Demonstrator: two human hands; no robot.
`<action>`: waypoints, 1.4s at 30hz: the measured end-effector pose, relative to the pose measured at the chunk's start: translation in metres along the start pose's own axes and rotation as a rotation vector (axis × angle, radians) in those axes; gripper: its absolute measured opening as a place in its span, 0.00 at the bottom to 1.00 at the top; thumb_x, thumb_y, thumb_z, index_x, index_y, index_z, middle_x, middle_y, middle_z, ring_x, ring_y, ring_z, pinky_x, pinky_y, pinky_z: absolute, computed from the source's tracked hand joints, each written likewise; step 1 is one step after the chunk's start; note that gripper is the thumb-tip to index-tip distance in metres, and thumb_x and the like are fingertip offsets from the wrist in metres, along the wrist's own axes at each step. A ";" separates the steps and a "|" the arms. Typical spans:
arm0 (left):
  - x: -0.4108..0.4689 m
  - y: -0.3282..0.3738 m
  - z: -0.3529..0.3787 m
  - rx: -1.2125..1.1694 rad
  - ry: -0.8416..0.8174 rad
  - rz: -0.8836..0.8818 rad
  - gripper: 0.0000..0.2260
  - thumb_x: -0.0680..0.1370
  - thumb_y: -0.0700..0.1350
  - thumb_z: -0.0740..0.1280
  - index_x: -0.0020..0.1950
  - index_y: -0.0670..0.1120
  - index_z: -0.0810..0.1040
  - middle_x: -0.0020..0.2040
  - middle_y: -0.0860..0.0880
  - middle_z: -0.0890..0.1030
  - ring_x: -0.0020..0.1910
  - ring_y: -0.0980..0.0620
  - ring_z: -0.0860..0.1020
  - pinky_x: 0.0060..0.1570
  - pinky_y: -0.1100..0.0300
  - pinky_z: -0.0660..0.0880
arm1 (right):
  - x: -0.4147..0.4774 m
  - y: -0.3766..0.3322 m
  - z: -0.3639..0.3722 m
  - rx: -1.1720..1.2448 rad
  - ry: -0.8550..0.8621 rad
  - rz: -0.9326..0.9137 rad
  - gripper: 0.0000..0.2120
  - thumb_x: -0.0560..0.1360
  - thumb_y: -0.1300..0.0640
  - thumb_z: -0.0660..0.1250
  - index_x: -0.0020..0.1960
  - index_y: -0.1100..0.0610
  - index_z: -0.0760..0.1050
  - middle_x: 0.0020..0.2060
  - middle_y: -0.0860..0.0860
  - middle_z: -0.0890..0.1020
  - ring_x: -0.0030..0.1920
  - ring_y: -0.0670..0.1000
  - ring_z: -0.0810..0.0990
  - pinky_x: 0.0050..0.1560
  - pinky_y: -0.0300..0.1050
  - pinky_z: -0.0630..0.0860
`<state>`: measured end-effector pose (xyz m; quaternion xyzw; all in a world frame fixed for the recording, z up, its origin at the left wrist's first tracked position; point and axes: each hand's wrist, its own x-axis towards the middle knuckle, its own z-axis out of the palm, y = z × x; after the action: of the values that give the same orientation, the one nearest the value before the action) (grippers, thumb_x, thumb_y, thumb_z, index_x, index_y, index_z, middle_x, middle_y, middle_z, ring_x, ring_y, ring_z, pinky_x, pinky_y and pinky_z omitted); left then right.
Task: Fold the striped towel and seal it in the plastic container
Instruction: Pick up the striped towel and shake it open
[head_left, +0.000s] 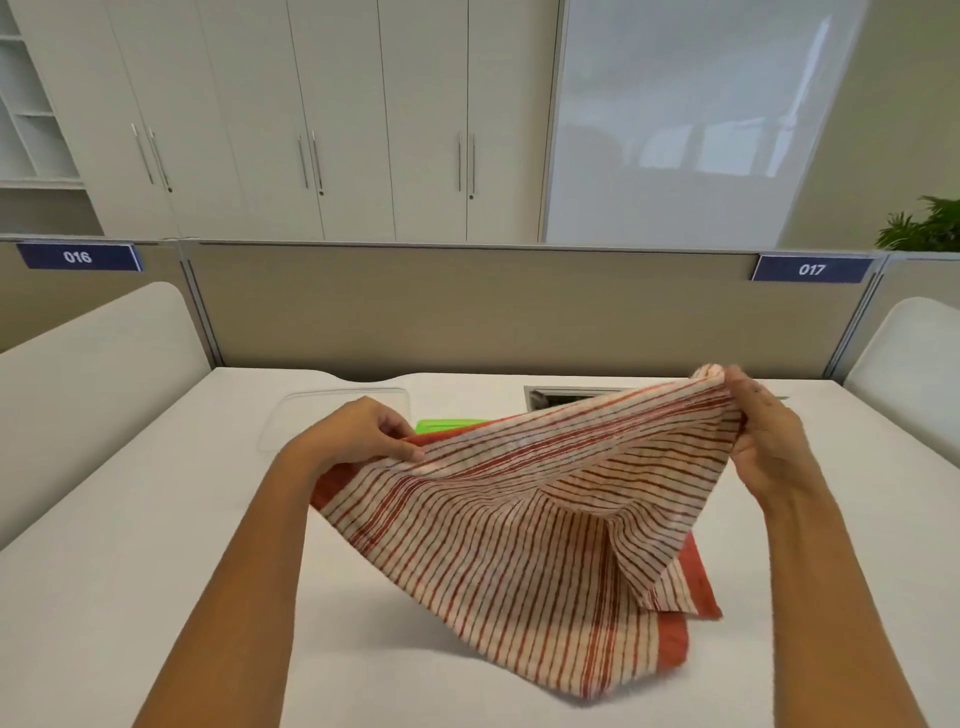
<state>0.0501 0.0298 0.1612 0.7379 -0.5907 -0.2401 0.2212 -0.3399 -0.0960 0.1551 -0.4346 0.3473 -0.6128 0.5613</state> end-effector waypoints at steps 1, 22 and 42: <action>0.000 -0.003 -0.001 0.028 -0.001 -0.026 0.08 0.66 0.57 0.74 0.38 0.55 0.82 0.36 0.56 0.84 0.35 0.56 0.82 0.35 0.65 0.75 | -0.001 -0.001 0.001 -0.039 0.007 -0.032 0.06 0.67 0.51 0.73 0.42 0.52 0.80 0.36 0.46 0.84 0.44 0.48 0.81 0.38 0.35 0.80; -0.058 -0.017 -0.076 -1.302 0.280 0.550 0.05 0.75 0.46 0.63 0.44 0.47 0.77 0.37 0.52 0.84 0.38 0.53 0.83 0.38 0.57 0.82 | -0.032 -0.082 0.005 0.028 -0.147 -0.317 0.13 0.79 0.57 0.58 0.49 0.49 0.81 0.44 0.44 0.83 0.49 0.47 0.80 0.45 0.40 0.81; -0.029 0.142 0.000 -1.139 0.375 0.213 0.09 0.75 0.38 0.67 0.54 0.41 0.80 0.42 0.45 0.83 0.36 0.54 0.83 0.35 0.64 0.81 | -0.083 -0.031 0.174 -0.422 -0.155 -0.355 0.07 0.73 0.54 0.70 0.50 0.46 0.79 0.43 0.44 0.83 0.45 0.42 0.82 0.49 0.39 0.81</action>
<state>-0.0644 0.0295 0.2504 0.4700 -0.3911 -0.3609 0.7042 -0.1917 0.0015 0.2379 -0.6413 0.3417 -0.5806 0.3673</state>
